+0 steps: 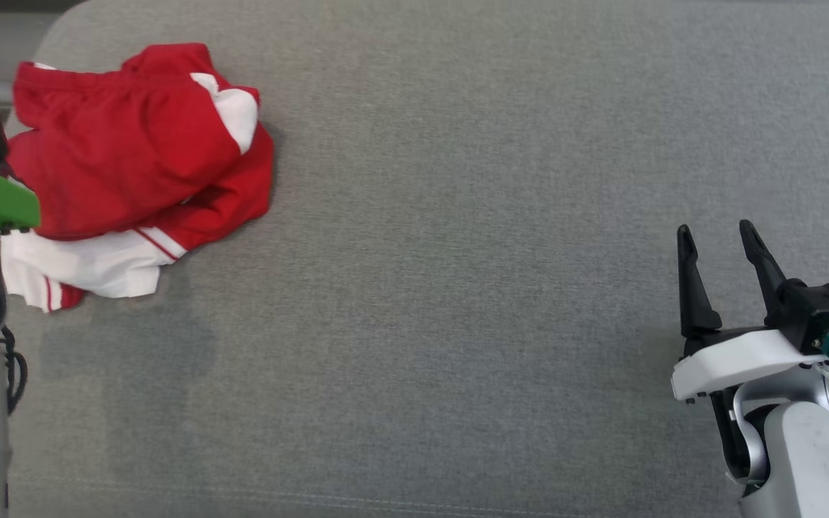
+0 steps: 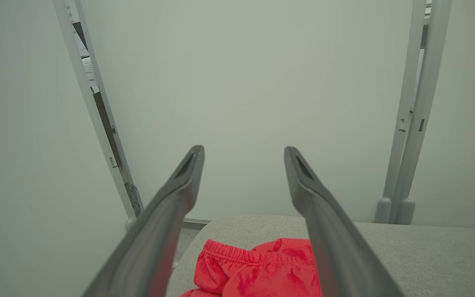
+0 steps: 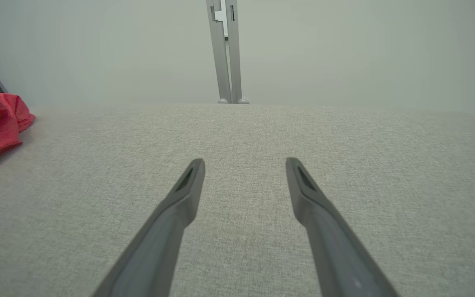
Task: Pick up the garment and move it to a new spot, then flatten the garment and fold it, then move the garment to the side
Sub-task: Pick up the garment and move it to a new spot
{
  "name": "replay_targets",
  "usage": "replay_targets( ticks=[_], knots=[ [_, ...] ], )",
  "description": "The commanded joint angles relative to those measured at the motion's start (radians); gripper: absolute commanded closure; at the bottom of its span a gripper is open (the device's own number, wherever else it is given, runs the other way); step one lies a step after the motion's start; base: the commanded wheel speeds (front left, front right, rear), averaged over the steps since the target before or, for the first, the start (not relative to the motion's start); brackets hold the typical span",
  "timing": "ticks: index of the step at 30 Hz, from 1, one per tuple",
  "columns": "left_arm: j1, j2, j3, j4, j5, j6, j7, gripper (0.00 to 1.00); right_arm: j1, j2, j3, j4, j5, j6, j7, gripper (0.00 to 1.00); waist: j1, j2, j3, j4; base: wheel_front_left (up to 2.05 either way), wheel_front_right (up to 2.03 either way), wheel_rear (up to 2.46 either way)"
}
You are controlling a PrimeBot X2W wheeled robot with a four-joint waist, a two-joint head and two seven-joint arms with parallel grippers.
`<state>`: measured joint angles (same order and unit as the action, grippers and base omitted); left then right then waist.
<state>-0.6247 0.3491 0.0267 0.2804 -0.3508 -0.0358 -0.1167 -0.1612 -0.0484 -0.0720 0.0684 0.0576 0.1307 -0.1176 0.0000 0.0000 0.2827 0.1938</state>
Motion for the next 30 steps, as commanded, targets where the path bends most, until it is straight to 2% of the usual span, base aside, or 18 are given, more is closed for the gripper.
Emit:
replay_targets(
  ticks=[1, 7, 8, 11, 14, 23, 26, 27, 28, 29, 30],
  knots=[
    [-0.04, 0.014, 0.005, 0.026, -0.009, -0.011, 0.007, 0.0, -0.018, -0.003, -0.005, -0.006, -0.005, 0.0, -0.008, 0.0, 0.0, 0.0, 0.116, -0.118, 0.0, 0.0, 0.0],
    [-0.114, 0.062, 0.014, 0.161, -0.035, -0.038, 0.036, 0.0, -0.027, -0.003, -0.013, -0.002, 0.003, 0.0, -0.023, 0.0, 0.0, 0.0, 0.14, -0.155, 0.0, 0.0, 0.0],
    [-0.119, 0.075, 0.016, 0.219, -0.048, -0.045, 0.05, 0.0, -0.029, -0.003, -0.015, 0.001, 0.004, 0.0, -0.025, 0.0, 0.0, 0.0, 0.141, -0.161, 0.0, 0.0, 0.0],
    [-0.109, 0.065, 0.008, 0.292, -0.073, -0.058, 0.099, 0.0, -0.028, -0.003, -0.019, 0.003, 0.002, 0.0, -0.026, 0.0, 0.0, 0.0, 0.14, -0.165, 0.0, 0.0, 0.0],
    [-0.103, 0.081, -0.007, 0.365, -0.088, -0.066, 0.165, 0.0, -0.03, -0.002, -0.023, -0.003, -0.004, 0.0, -0.024, 0.0, 0.0, 0.0, 0.145, -0.165, 0.0, 0.0, 0.0],
    [-0.132, 0.059, -0.037, 0.544, -0.164, -0.088, 0.285, 0.0, -0.035, -0.003, -0.025, -0.021, -0.014, 0.0, -0.013, 0.0, 0.0, 0.0, 0.164, -0.166, 0.0, 0.0, 0.0],
    [-0.132, 0.056, -0.051, 0.589, -0.177, -0.091, 0.294, 0.0, -0.038, -0.003, -0.02, -0.02, -0.01, 0.0, -0.012, 0.0, 0.0, 0.0, 0.164, -0.17, 0.0, 0.0, 0.0],
    [-0.133, 0.058, -0.054, 0.601, -0.177, -0.091, 0.288, 0.51, -0.039, -0.003, -0.018, -0.019, -0.008, 0.0, -0.013, 0.0, 0.0, 0.0, 0.164, -0.172, 0.0, 0.0, 0.0],
    [-0.136, 0.059, -0.051, 0.604, -0.182, -0.092, 0.274, 0.83, -0.039, -0.003, -0.018, -0.018, -0.006, 0.0, -0.014, 0.0, 0.0, 0.0, 0.163, -0.173, 0.0, 0.0, 0.0],
    [-0.142, 0.062, -0.052, 0.61, -0.178, -0.092, 0.257, 1.0, -0.038, -0.003, -0.018, -0.015, -0.005, 0.0, -0.015, 0.0, 0.0, 0.0, 0.162, -0.174, 0.0, 0.0, 0.0],
    [-0.146, 0.067, -0.056, 0.614, -0.172, -0.093, 0.245, 1.0, -0.037, -0.003, -0.019, -0.013, -0.004, 0.0, -0.017, 0.0, 0.0, 0.0, 0.16, -0.174, 0.0, 0.0, 0.0]
  ],
)
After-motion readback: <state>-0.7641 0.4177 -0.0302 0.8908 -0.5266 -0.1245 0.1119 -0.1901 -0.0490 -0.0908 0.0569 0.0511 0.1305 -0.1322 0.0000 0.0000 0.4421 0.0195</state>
